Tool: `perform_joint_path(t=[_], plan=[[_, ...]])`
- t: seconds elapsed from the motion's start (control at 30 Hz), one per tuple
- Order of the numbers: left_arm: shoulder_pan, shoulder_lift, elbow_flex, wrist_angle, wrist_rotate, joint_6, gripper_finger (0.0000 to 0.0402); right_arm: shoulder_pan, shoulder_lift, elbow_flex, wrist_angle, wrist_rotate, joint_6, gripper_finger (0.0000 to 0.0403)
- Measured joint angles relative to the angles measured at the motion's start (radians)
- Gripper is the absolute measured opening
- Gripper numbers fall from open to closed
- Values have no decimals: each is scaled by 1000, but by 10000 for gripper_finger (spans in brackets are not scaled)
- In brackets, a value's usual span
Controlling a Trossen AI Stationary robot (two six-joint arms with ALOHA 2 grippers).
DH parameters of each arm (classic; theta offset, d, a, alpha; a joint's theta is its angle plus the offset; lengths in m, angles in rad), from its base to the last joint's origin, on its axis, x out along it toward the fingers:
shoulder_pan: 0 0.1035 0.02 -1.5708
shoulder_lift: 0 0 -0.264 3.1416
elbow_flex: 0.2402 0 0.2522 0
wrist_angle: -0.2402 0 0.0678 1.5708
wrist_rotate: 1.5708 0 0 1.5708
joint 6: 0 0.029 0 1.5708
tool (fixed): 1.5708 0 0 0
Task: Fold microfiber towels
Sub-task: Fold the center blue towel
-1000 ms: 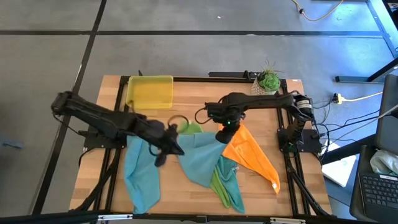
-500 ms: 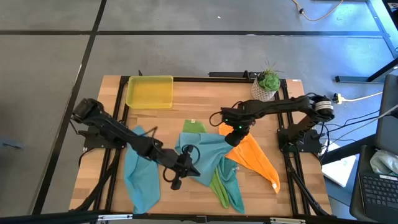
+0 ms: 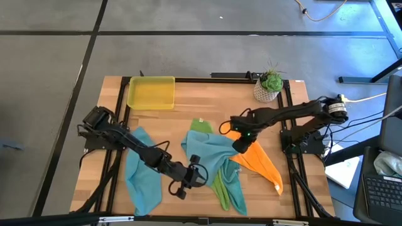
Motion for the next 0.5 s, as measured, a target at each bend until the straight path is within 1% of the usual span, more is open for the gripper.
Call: perform_joint_path(t=[0.1, 0.23, 0.33, 0.4, 0.5], plan=[[-7, -15, 65, -97, -54, -3, 102, 2, -45, 90, 0, 22, 1, 10], [-17, -47, 146, -214, -146, -3, 101, 1, -92, 243, -6, 90, -2, 10], [-17, -60, 194, -299, -209, 2, 103, -1, -104, 352, -10, 139, -2, 10], [-14, -68, 226, -345, -280, 8, 103, -2, -102, 411, -12, 158, -2, 10], [-11, -73, 282, -351, -415, 33, 104, -4, -93, 473, -12, 165, 20, 10]])
